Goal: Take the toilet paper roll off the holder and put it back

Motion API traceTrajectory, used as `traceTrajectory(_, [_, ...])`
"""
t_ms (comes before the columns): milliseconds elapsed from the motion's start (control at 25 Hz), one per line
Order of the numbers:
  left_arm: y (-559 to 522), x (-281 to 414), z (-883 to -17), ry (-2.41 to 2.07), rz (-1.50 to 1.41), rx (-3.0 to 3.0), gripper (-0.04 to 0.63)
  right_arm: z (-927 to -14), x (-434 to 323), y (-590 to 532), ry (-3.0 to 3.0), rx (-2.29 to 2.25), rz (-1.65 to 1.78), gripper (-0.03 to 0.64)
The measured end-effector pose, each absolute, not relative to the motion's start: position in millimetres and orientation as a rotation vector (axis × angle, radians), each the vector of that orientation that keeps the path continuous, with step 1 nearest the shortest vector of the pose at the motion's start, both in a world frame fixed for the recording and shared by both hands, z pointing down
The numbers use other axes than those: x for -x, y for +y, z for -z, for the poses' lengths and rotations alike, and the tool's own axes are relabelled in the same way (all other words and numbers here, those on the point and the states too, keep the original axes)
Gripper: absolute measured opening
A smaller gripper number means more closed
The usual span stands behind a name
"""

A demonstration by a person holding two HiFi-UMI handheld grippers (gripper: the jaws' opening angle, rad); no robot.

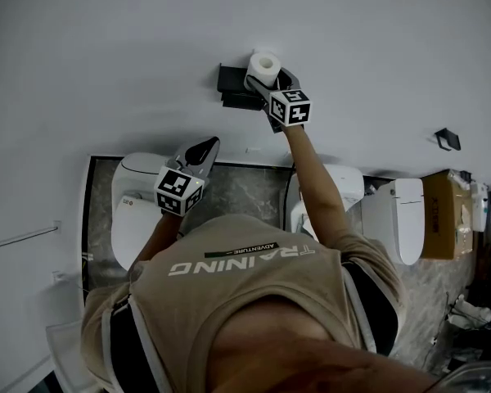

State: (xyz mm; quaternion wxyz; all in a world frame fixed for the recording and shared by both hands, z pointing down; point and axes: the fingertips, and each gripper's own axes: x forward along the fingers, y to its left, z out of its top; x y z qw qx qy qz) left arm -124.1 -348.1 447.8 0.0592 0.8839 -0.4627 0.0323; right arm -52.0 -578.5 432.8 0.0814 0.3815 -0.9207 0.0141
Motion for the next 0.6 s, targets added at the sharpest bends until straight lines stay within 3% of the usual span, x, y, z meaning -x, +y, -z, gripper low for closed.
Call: traceTrajectory(600, [-342.1, 131.0, -454.6, -1.271, -0.079, -2.68, 0.0, -425.7, 39.4, -571.1, -2.685, -1.217, 0.069, 0.341])
